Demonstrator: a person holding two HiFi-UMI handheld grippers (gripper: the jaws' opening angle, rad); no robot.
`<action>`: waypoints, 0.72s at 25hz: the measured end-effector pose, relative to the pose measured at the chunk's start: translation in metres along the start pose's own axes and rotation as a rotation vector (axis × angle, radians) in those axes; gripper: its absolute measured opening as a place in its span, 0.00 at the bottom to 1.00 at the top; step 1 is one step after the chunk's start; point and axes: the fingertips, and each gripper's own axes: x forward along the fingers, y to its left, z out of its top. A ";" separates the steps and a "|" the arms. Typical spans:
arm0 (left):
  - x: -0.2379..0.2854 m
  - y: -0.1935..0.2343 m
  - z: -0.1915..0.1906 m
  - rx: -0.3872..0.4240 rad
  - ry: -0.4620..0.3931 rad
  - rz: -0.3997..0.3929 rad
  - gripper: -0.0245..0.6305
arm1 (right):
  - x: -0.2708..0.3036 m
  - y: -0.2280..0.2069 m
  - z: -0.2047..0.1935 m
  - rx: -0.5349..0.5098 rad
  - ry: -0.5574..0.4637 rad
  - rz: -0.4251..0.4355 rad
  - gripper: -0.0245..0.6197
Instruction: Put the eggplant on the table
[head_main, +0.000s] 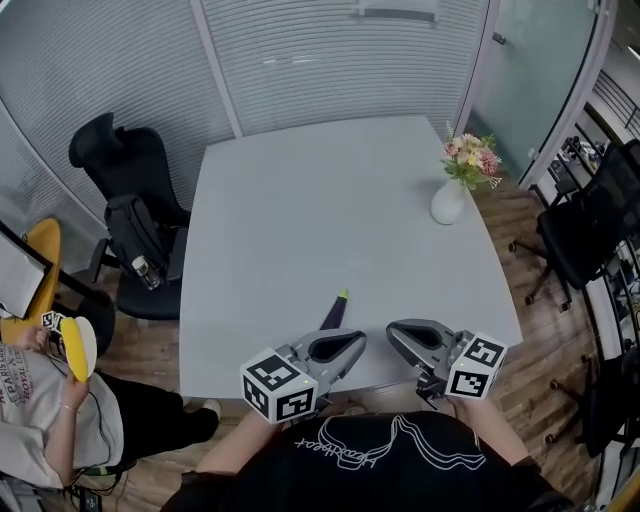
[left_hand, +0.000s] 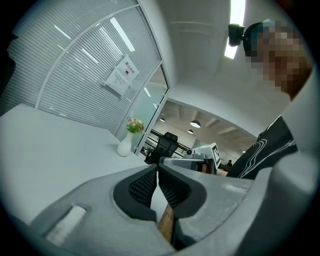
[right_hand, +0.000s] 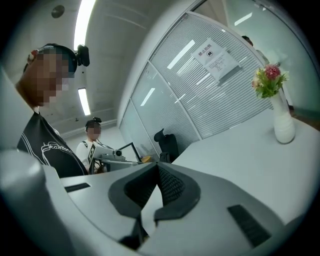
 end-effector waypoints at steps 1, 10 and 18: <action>0.001 0.000 0.000 0.001 -0.001 0.001 0.07 | 0.000 -0.001 0.000 0.001 0.002 -0.003 0.05; 0.002 0.004 -0.005 -0.016 0.006 0.009 0.07 | -0.002 -0.006 -0.005 0.013 0.009 -0.007 0.05; 0.010 0.005 -0.007 -0.037 0.012 0.011 0.07 | -0.011 -0.011 -0.007 0.026 0.014 -0.016 0.05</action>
